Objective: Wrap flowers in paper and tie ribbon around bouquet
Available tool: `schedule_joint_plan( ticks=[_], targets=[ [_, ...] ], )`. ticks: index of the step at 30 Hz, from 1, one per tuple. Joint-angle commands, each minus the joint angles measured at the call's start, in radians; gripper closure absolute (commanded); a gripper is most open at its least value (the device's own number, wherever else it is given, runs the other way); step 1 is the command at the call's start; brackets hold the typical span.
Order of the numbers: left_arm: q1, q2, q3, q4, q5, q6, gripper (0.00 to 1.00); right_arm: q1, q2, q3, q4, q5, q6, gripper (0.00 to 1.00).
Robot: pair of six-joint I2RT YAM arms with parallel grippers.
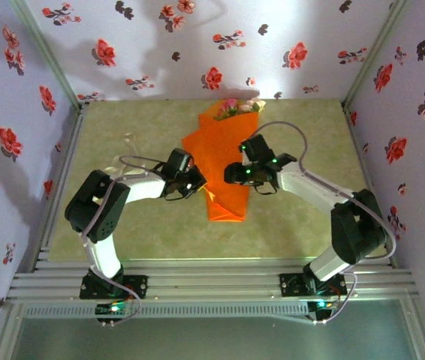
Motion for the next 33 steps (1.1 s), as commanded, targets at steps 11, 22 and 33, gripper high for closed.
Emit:
schedule_joint_plan(
  ticks=[11, 22, 33],
  targets=[
    [0.018, 0.029, 0.046, -0.229, -0.18, 0.062, 1.0, -0.093, 0.073, -0.242, 0.25, -0.25, 0.169, 0.45],
    [0.016, 0.08, 0.07, -0.315, -0.211, 0.09, 1.0, -0.064, 0.171, -0.323, 0.5, -0.361, 0.266, 0.6],
    [0.018, 0.086, 0.073, -0.355, -0.223, 0.118, 1.0, -0.11, 0.152, -0.408, 0.776, -0.35, 0.349, 1.0]
  ],
)
